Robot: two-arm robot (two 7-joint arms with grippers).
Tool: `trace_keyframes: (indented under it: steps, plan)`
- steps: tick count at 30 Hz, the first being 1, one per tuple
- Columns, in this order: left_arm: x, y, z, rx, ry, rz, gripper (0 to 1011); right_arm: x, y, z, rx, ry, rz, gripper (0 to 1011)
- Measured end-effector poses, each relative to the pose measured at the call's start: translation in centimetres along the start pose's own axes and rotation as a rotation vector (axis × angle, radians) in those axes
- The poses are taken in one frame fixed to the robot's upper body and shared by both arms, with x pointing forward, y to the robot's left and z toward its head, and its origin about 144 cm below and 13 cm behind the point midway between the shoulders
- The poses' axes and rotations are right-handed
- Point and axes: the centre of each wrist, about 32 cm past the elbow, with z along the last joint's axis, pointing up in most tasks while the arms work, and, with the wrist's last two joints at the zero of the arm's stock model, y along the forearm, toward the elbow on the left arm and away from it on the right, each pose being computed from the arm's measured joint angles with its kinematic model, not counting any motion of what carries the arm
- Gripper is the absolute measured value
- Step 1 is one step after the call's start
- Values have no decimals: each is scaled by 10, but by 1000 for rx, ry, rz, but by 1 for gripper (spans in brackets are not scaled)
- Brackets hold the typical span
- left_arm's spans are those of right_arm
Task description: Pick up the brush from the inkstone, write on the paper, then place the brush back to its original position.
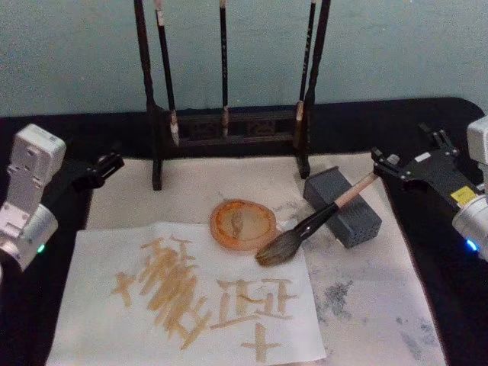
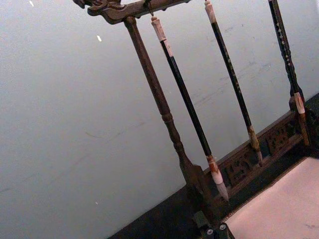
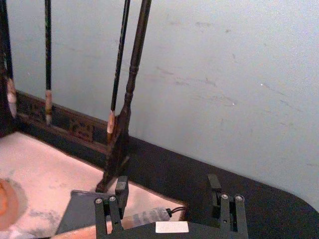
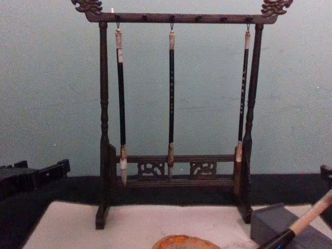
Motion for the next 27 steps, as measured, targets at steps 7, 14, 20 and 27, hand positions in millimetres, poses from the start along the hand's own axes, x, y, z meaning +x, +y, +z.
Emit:
trace_keyframes:
  steps: [7, 14, 20, 27]
  plan:
    - [0, 0, 0, 0, 0, 0, 1002, -3, -11, 4, 15, 64, 29, 1001]
    - [0, 0, 0, 0, 0, 0, 1002, -9, -24, 2, 17, 157, 51, 1001]
    - [0, 0, 0, 0, 0, 0, 1002, -15, -36, -3, 2, 248, 64, 1002]
    - [0, 0, 0, 0, 0, 0, 1002, -18, -41, -13, -12, 396, 91, 1001]
